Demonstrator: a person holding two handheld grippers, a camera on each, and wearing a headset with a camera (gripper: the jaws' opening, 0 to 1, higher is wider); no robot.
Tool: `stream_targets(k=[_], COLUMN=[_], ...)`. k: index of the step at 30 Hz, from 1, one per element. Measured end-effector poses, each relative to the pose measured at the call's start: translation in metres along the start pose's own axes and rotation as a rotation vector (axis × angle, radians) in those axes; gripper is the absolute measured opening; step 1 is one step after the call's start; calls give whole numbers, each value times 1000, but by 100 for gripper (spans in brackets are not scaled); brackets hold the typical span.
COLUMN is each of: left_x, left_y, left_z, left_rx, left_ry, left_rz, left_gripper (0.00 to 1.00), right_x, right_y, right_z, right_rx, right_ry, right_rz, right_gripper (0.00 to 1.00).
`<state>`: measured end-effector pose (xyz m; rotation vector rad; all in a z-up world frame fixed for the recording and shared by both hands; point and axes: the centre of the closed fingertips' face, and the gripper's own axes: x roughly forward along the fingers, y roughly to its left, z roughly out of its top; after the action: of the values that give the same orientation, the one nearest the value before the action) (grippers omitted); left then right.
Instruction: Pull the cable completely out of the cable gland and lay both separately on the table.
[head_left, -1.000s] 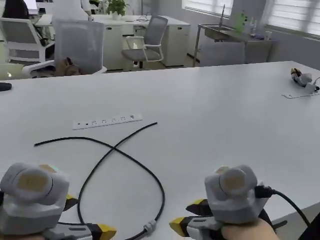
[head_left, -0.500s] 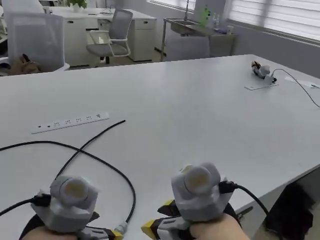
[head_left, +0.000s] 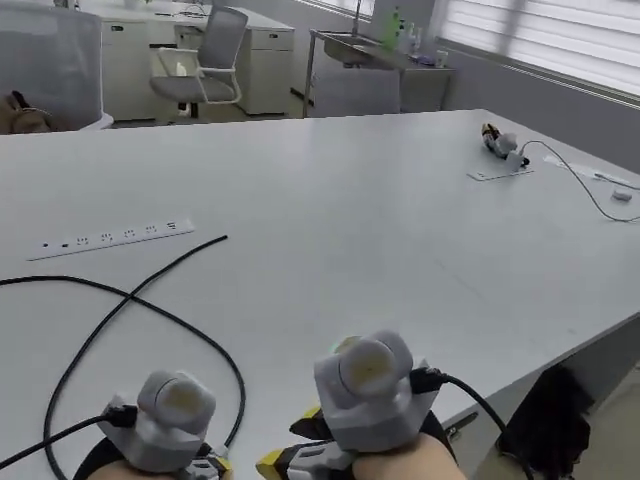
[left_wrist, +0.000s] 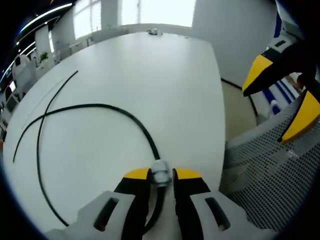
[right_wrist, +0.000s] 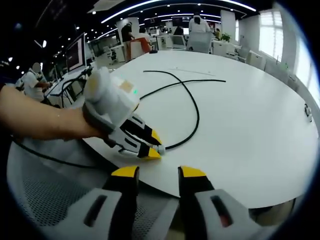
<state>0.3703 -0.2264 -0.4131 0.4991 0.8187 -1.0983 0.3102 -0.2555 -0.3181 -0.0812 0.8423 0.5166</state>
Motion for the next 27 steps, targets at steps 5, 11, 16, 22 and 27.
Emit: stream_targets(k=[5, 11, 16, 22, 27], left_x=[-4, -25, -50, -78, -105], left_y=[-2, 1, 7, 7, 8], left_z=[-5, -9, -10, -5, -2], left_rx=[11, 6, 20, -43, -36], left_ry=[28, 25, 17, -62, -98], left_rz=[-33, -64, -50, -77, -78], left_gripper=[18, 18, 18, 15, 3], right_x=[0, 0, 0, 1, 1], right_y=[0, 0, 2, 5, 4], right_z=[1, 2, 3, 3, 3], right_rx=[6, 6, -1, -5, -8], right_ry=[-4, -12, -16, -13, -15], right_rz=[-2, 2, 17, 32, 26], right_gripper=[31, 31, 30, 30, 31])
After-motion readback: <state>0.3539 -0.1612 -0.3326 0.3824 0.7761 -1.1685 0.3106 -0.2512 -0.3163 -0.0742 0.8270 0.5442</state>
